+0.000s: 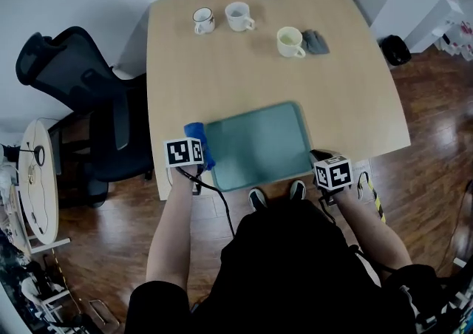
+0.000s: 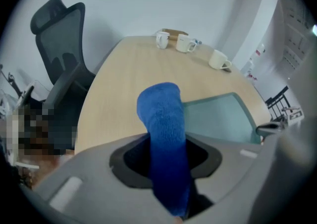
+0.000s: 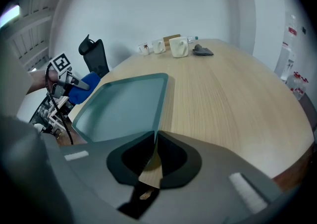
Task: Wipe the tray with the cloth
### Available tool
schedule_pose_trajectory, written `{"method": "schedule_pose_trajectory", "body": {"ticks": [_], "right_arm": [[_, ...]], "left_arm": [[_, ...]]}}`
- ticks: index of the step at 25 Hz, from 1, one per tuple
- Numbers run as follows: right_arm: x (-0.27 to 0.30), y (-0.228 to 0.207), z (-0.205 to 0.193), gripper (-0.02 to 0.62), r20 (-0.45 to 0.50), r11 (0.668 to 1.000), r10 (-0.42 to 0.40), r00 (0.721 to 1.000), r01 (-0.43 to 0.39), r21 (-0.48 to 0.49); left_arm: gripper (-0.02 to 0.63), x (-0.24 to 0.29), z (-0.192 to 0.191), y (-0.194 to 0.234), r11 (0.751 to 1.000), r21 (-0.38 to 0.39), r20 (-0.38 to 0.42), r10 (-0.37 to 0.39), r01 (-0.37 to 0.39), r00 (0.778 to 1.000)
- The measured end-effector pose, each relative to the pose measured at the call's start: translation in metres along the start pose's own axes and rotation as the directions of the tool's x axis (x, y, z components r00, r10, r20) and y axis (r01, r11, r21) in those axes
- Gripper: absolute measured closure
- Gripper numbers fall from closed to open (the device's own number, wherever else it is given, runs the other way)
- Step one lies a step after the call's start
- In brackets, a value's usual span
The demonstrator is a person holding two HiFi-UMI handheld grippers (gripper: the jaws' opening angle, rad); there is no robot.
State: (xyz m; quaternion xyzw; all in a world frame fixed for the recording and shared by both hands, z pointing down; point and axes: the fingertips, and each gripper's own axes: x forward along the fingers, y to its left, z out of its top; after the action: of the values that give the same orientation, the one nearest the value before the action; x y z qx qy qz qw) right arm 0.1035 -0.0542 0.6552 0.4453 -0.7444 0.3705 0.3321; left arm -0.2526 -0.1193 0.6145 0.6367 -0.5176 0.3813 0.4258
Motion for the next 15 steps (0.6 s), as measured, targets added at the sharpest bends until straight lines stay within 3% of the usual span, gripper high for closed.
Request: {"method": "schedule_pose_trajectory", "body": {"ticks": [4, 9, 11, 15], "right_arm": [[0.0, 0.002, 0.0, 0.568, 0.012, 1.0, 0.013, 1.0, -0.013, -0.004], [-0.001, 0.003, -0.001, 0.568, 0.029, 1.0, 0.016, 0.999, -0.016, -0.01], [-0.002, 0.005, -0.001, 0.568, 0.036, 1.0, 0.023, 0.999, -0.023, -0.007], [-0.004, 0.005, -0.001, 0.568, 0.04, 0.999, 0.032, 0.999, -0.032, -0.011]], "left_arm": [[0.456, 0.026, 0.012, -0.02, 0.994, 0.099, -0.099, 0.048, -0.038, 0.994], [0.456, 0.052, 0.026, -0.106, 0.976, 0.205, -0.144, -0.043, 0.072, 0.989], [0.456, 0.062, 0.03, -0.145, 0.956, 0.273, -0.164, -0.059, 0.103, 0.985], [0.456, 0.075, 0.038, -0.223, 0.893, 0.419, -0.196, -0.089, 0.166, 0.976]]}}
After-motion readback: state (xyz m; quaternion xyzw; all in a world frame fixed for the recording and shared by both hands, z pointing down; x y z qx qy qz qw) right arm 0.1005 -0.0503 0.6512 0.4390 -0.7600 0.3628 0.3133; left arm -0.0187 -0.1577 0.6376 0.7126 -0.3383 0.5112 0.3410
